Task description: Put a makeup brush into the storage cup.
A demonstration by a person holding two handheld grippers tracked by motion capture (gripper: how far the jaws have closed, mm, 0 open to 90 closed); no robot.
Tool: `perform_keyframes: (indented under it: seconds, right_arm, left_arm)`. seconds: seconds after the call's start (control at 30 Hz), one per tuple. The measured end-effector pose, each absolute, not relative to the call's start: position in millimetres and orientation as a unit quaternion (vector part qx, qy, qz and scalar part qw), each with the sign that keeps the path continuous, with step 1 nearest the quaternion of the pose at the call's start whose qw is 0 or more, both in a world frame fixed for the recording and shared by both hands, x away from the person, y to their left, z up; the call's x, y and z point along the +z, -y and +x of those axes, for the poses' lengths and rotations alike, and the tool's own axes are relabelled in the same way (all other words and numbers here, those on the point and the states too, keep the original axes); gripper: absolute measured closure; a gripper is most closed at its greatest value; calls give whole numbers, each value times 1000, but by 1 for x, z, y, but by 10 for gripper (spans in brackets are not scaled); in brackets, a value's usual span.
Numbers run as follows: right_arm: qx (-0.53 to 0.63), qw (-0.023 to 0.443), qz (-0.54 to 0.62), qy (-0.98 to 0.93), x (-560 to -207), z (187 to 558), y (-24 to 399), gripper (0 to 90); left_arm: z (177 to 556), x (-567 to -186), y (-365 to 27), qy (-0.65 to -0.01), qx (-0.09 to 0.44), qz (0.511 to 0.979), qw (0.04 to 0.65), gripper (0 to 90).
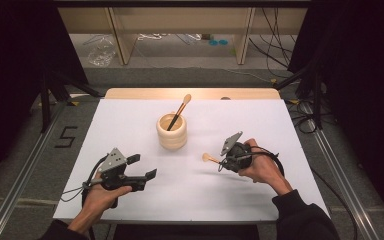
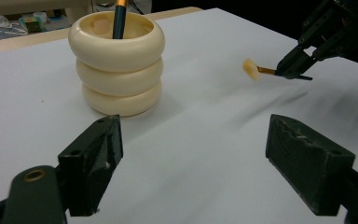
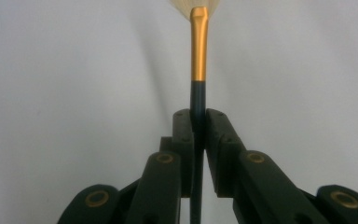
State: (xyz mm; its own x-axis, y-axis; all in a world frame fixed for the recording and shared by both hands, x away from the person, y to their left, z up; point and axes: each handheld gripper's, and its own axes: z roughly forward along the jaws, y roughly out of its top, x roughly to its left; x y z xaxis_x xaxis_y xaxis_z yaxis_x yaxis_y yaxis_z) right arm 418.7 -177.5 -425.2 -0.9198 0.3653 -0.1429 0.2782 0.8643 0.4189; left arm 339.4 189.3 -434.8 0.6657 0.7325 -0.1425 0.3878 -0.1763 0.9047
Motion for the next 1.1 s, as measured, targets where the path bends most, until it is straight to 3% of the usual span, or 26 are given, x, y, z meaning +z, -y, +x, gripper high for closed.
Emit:
perform_keyframes:
  seconds: [0.4, 1.1]
  right_arm:
    - [288, 153, 195, -925, -414, 425, 183, 833]
    - [444, 148, 201, -860, -393, 429, 173, 833]
  left_arm:
    - [339, -435, -189, -378, 164, 746, 523, 188]
    - [344, -433, -191, -389, 151, 732, 538, 190]
